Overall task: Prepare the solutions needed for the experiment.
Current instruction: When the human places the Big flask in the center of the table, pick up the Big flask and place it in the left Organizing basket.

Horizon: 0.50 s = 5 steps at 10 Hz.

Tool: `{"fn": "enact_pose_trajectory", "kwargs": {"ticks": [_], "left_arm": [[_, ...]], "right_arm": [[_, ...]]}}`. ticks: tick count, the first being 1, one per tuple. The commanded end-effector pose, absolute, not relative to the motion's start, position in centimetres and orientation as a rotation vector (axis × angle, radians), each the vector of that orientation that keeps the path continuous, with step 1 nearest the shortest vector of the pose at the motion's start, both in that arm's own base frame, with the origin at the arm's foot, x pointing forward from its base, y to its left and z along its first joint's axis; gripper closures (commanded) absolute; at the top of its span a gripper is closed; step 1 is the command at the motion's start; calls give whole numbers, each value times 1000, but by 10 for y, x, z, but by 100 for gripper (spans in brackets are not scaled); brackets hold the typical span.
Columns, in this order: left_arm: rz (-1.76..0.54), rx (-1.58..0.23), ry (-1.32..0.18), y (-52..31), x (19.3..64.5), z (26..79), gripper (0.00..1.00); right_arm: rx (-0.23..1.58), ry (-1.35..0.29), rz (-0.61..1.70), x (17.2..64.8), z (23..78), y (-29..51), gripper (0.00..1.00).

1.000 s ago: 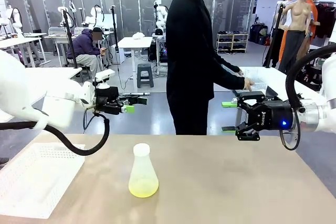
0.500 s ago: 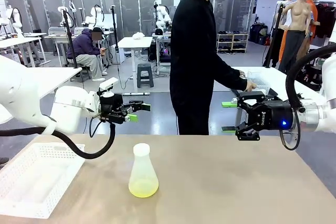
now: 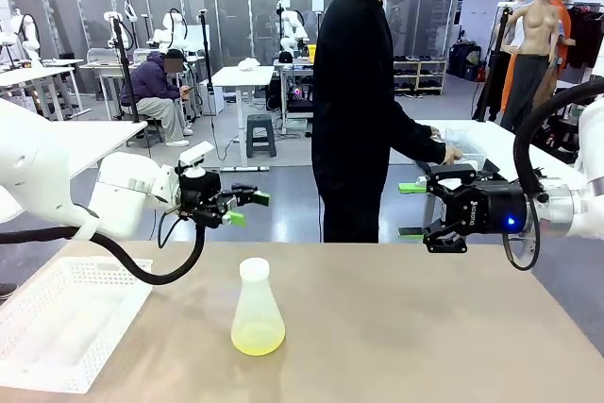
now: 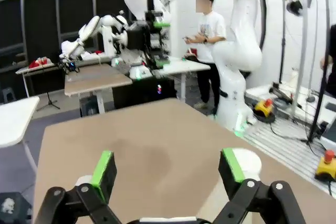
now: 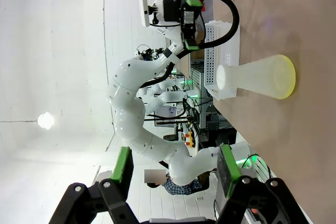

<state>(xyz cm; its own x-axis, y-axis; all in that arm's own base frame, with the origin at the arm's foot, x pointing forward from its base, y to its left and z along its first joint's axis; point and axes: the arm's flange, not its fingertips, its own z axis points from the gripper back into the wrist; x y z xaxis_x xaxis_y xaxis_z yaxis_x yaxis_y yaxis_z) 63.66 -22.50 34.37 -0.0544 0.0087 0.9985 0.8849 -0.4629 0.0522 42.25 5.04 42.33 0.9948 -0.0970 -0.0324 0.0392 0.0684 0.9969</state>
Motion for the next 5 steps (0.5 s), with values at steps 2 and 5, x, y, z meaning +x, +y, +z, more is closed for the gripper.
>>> {"fn": "enact_pose_trajectory", "kwargs": {"ticks": [2,5], "left_arm": [[-1762,-1490,-863,-219,657,320,0],[-1829,-1605,-733,-226,649,295,0]], "right_arm": [[1507,-46,-96,422,424,49,19],[1507,-46,-96,422,424,49,19]]}}
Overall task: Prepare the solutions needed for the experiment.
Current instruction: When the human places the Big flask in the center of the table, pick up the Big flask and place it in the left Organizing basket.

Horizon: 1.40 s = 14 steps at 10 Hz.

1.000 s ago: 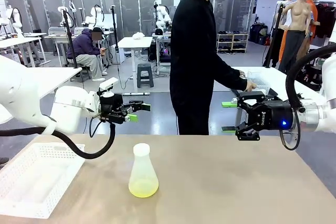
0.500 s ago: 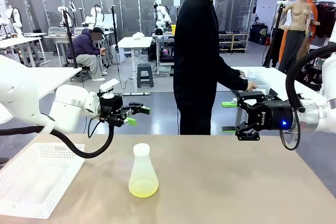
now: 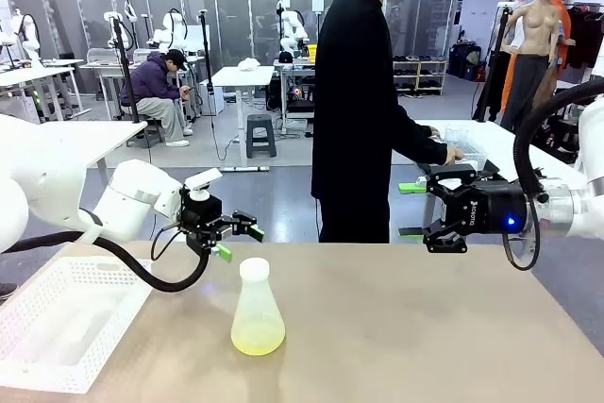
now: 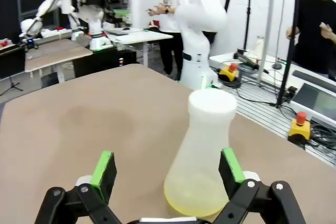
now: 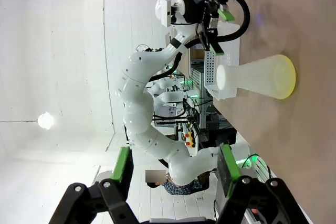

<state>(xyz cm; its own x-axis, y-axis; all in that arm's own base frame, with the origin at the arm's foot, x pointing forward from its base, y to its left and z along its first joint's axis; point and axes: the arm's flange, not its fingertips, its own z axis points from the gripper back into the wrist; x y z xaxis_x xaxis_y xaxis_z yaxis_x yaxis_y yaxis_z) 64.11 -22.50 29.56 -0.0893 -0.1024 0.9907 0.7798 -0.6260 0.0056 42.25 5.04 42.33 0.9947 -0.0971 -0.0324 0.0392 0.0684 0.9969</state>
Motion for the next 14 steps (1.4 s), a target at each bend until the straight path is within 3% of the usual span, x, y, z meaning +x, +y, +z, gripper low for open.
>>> {"fn": "enact_pose_trajectory", "kwargs": {"ticks": [1,3,4,8,14], "left_arm": [[-1838,-1629,-709,-229,647,291,0],[-1772,-1692,-747,-223,654,298,0],[-1801,-1611,-722,-234,637,286,0],[-1809,-1628,-740,-241,635,284,0],[-1804,-1696,-634,-262,617,262,0]], "right_arm": [[1507,-46,-96,422,424,49,19],[1507,-46,-96,422,424,49,19],[1507,-46,-96,422,424,49,19],[1507,-46,-96,422,424,49,19],[1507,-46,-96,422,424,49,19]]}}
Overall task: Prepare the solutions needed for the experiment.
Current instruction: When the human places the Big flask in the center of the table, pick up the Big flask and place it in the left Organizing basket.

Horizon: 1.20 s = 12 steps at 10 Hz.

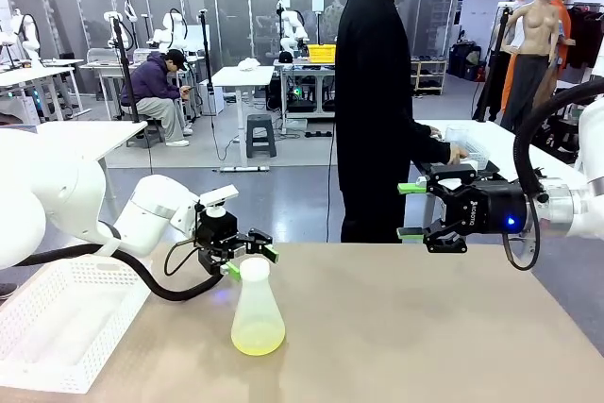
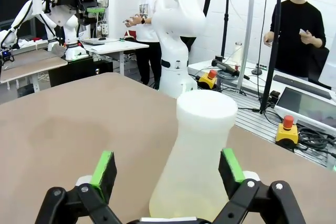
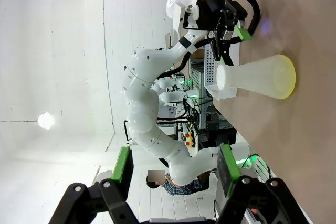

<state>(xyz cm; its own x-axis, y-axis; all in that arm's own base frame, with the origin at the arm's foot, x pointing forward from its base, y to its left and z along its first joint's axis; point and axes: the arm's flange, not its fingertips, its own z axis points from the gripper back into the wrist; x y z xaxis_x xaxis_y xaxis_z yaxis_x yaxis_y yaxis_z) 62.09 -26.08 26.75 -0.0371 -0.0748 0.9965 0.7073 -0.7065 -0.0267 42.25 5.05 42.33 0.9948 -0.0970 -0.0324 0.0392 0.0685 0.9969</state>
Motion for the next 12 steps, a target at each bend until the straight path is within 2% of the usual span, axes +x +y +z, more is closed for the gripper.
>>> {"fn": "enact_pose_trajectory", "kwargs": {"ticks": [1,6,12], "left_arm": [[-1808,-1696,-614,-265,615,259,0],[-1806,-1804,-589,-266,610,254,0],[-1810,-1815,-547,-282,587,253,0]], "right_arm": [[1507,-46,-96,422,424,49,19],[1507,-46,-96,422,424,49,19],[1507,-46,-96,422,424,49,19]]}}
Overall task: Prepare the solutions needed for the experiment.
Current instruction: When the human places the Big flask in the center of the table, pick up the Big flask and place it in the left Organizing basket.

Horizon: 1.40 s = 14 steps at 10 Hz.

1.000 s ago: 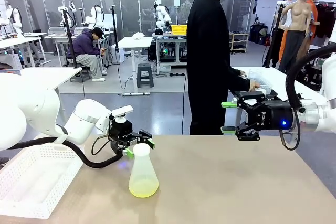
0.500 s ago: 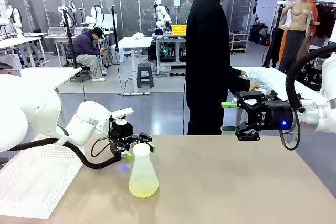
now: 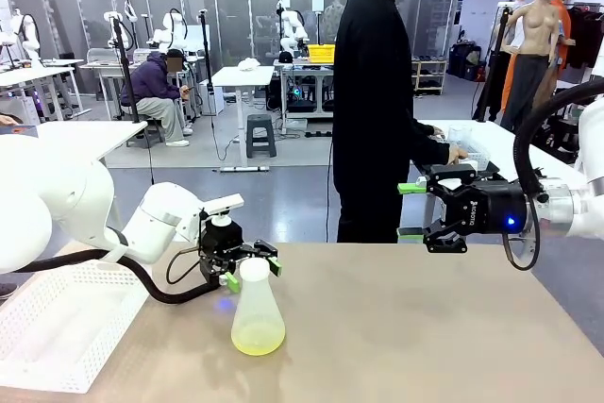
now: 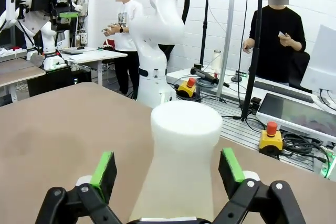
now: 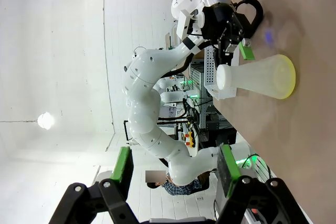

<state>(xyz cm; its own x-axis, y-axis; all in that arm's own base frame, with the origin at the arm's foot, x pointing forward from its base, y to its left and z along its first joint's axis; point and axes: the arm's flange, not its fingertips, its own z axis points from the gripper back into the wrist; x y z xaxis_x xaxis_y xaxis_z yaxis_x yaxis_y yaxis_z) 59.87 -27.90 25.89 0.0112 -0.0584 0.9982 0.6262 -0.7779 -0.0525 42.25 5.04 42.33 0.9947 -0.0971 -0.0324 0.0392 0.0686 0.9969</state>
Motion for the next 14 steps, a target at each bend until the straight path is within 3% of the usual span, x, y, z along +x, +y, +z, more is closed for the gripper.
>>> {"fn": "enact_pose_trajectory", "kwargs": {"ticks": [1,10,12,13,14], "left_arm": [[-1817,-1819,-543,-282,583,253,0],[-1869,-1904,-465,-288,545,256,0],[-1888,-1906,-478,-289,542,254,0],[-1844,-1846,-602,-292,563,248,0],[-1855,-1851,-600,-293,565,248,0]], "right_arm": [[1507,-46,-96,422,424,49,19],[1507,-46,-96,422,424,49,19],[1507,-46,-96,422,424,49,19],[1507,-46,-96,422,424,49,19],[1507,-46,-96,422,424,49,19]]}}
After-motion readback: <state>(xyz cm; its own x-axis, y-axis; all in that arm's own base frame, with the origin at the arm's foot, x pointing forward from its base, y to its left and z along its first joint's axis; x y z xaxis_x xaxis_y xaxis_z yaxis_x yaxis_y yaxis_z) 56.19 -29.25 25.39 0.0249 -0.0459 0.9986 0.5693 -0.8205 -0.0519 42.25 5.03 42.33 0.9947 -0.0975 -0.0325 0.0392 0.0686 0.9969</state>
